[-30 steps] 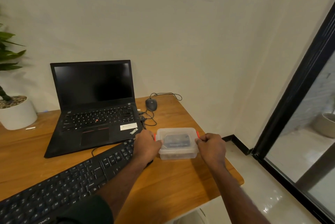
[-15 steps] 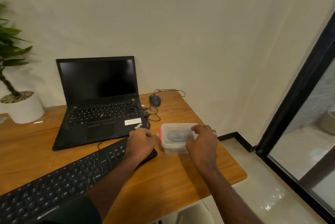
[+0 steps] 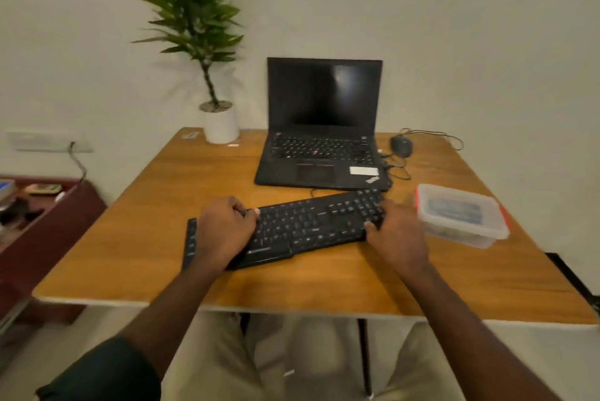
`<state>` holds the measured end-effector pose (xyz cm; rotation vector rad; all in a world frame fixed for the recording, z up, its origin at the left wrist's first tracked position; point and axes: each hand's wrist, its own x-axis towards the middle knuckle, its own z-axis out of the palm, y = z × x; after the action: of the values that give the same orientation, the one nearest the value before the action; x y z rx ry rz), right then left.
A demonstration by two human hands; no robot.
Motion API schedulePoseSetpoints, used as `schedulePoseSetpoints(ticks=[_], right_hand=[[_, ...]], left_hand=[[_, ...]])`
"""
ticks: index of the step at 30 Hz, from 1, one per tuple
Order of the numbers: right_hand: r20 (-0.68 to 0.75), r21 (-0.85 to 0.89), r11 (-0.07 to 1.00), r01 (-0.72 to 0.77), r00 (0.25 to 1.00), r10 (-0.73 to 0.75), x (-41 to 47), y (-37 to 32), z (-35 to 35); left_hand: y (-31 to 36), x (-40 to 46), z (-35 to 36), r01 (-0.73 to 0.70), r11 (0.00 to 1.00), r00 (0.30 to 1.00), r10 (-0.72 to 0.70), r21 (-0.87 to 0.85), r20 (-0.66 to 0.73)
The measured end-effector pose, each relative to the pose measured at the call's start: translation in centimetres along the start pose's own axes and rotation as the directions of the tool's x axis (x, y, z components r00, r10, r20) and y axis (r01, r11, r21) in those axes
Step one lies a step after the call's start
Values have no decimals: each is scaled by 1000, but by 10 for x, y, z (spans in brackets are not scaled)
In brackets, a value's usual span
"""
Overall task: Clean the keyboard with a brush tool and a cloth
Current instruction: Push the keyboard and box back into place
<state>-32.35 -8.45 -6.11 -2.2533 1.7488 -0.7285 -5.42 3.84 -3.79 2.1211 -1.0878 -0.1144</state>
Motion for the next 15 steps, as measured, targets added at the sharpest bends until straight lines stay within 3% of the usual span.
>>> schedulePoseSetpoints(ticks=[3, 7, 15], right_hand=[[68, -14, 999, -50, 996, 51, -3, 4, 5], [149, -35, 990, -135, 979, 139, 2, 11, 2], [169, 18, 991, -135, 977, 130, -7, 14, -5]], left_hand=[[-39, -5, -26, 123, 988, 990, -117, 88, -74], [-67, -15, -37, 248, 953, 968, -251, 171, -6], [-60, 22, -23, 305, 952, 945, -300, -17, 134]])
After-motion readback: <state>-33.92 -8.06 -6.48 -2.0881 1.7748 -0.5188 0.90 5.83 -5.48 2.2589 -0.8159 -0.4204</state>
